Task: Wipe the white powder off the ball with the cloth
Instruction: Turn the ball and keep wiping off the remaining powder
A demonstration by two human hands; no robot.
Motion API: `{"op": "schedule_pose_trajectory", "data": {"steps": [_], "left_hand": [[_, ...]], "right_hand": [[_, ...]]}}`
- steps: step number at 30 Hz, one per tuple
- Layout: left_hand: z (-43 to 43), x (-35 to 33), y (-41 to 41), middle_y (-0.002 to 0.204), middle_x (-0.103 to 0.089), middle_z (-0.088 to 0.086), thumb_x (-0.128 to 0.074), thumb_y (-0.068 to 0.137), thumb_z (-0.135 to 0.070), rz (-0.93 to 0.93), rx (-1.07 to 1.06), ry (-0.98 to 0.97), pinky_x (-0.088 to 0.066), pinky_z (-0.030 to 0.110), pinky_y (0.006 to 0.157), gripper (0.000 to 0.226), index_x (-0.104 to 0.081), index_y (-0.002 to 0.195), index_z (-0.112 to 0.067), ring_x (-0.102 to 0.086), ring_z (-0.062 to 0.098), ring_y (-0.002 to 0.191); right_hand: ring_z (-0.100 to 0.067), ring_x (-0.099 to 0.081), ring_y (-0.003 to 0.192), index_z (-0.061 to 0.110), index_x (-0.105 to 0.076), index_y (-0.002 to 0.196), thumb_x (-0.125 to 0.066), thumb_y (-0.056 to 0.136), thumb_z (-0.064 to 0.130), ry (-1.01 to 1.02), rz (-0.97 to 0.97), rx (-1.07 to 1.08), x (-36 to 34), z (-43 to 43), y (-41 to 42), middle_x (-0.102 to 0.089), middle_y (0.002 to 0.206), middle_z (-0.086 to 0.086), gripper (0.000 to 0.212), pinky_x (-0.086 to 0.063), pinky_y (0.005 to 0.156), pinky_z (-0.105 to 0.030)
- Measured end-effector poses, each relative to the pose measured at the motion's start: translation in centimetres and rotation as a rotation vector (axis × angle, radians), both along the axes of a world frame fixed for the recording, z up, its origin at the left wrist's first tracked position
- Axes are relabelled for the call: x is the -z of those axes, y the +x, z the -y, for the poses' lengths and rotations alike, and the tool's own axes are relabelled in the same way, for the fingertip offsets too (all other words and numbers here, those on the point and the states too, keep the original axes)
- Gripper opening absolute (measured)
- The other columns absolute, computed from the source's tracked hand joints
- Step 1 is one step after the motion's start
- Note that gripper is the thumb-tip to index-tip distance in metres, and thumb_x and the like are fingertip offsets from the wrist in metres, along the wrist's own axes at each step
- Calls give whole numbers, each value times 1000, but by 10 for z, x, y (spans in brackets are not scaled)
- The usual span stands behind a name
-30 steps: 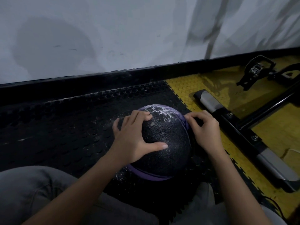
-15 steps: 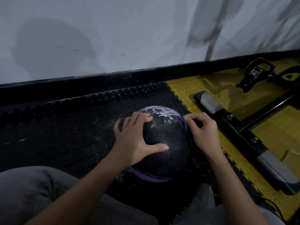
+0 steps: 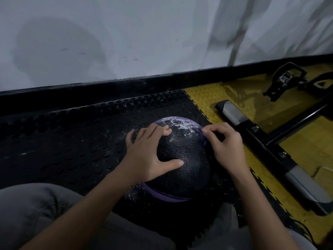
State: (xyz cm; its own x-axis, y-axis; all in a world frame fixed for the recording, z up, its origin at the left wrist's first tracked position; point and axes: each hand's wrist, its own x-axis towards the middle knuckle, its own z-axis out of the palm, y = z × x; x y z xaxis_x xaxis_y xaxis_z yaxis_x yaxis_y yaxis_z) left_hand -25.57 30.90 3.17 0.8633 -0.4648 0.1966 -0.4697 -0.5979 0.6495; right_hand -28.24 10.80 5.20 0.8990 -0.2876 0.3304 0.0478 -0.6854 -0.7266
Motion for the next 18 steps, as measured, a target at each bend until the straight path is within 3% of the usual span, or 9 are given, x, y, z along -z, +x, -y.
{"op": "schedule_pose_trajectory", "data": {"steps": [2,5,8,10,12,15,18], "left_hand": [[-2,0,0,116,-28,-34,-44,50,-81,8,1,8,6,21,101,84,-40,121,-37,-20,-14,107],[-3,1,-1,114,-27,-35,-50,50,-81,9,8,22,5,16,95,83,-40,120,-38,-20,-15,105],[-4,0,-1,118,-27,-35,-44,52,-82,7,26,11,7,19,98,83,-40,122,-39,-19,-15,108],[-1,1,-3,120,-28,-35,-44,52,-82,9,37,-7,7,20,100,82,-40,122,-38,-20,-13,112],[2,2,-5,121,-28,-35,-45,53,-82,23,42,-20,6,22,101,82,-40,122,-38,-18,-14,113],[4,6,-9,119,-29,-36,-47,53,-81,46,21,-32,2,27,104,80,-42,119,-37,-18,-17,110],[2,8,-12,117,-32,-35,-51,53,-80,56,9,-43,-5,35,106,75,-42,115,-40,-23,-15,109]], "right_hand": [[-17,-56,86,28,-68,82,-63,86,27,-161,69,-56,1,-17,-8,-59,85,7,7,-43,79,-40],[-13,-49,83,25,-70,85,-55,85,36,-453,140,-86,2,-38,-15,-56,84,6,18,-28,70,-29],[-15,-52,86,32,-67,80,-60,87,32,-314,82,-12,1,-21,-5,-55,83,10,10,-39,79,-39],[-18,-56,92,43,-58,75,-62,88,28,-123,14,24,-1,-4,-1,-55,84,15,20,-42,86,-52],[-17,-57,91,46,-56,74,-63,87,28,-102,25,14,-2,-4,-4,-56,85,17,23,-43,86,-54],[-13,-52,85,33,-66,80,-58,85,35,-281,94,-45,1,-27,-17,-56,83,11,9,-39,79,-36],[-7,-44,83,28,-68,84,-54,85,39,-449,127,-94,1,-41,-23,-55,85,11,18,-21,70,-24]]}}
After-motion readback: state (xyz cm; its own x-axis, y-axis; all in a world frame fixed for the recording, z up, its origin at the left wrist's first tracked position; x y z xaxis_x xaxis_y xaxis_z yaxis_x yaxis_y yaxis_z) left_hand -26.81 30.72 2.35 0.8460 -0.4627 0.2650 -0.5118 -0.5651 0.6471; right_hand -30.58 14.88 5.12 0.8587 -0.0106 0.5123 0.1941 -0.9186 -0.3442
